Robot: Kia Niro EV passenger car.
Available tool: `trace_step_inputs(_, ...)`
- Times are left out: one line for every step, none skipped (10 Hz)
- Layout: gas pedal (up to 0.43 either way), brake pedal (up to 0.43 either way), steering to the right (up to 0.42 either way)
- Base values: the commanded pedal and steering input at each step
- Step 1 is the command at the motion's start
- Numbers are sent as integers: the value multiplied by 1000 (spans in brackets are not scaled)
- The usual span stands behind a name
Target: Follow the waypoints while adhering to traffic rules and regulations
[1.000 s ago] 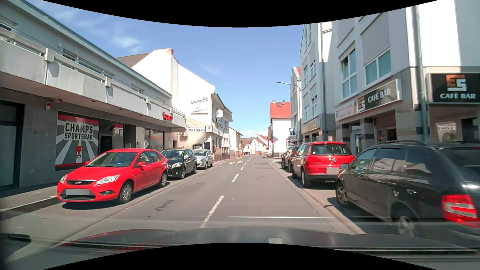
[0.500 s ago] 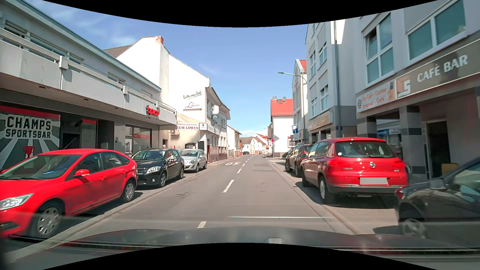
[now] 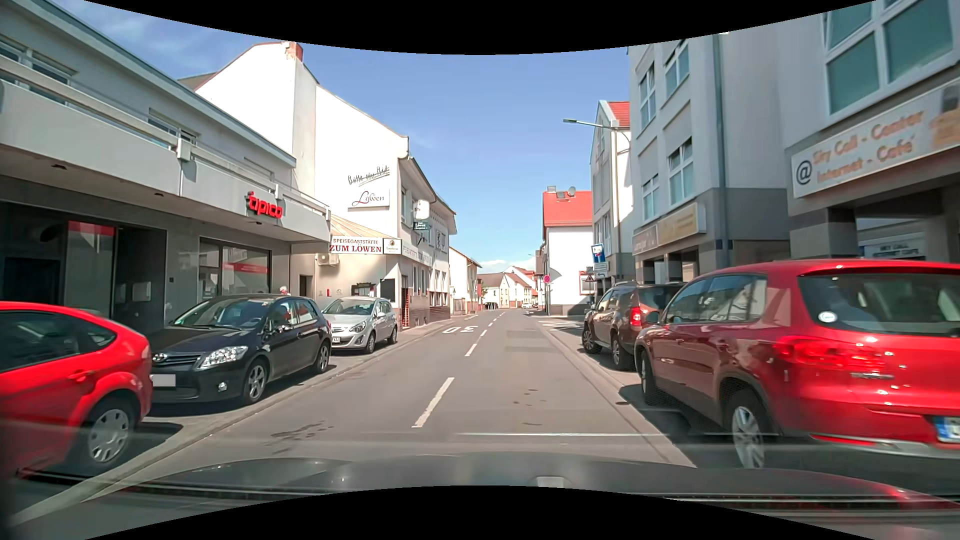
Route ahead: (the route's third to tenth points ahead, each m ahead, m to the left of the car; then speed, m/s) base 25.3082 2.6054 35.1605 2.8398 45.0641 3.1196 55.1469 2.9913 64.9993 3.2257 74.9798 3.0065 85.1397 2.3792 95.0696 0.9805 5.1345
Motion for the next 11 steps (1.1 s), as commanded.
trace_step_inputs(47, 0, 0)
trace_step_inputs(47, 0, 0)
trace_step_inputs(47, 0, 0)
trace_step_inputs(47, 0, -1)
trace_step_inputs(47, 0, 0)
trace_step_inputs(47, 0, 0)
trace_step_inputs(47, 0, 1)
trace_step_inputs(47, 0, 4)
trace_step_inputs(47, 0, 4)
trace_step_inputs(47, 0, 4)
trace_step_inputs(47, 0, 4)
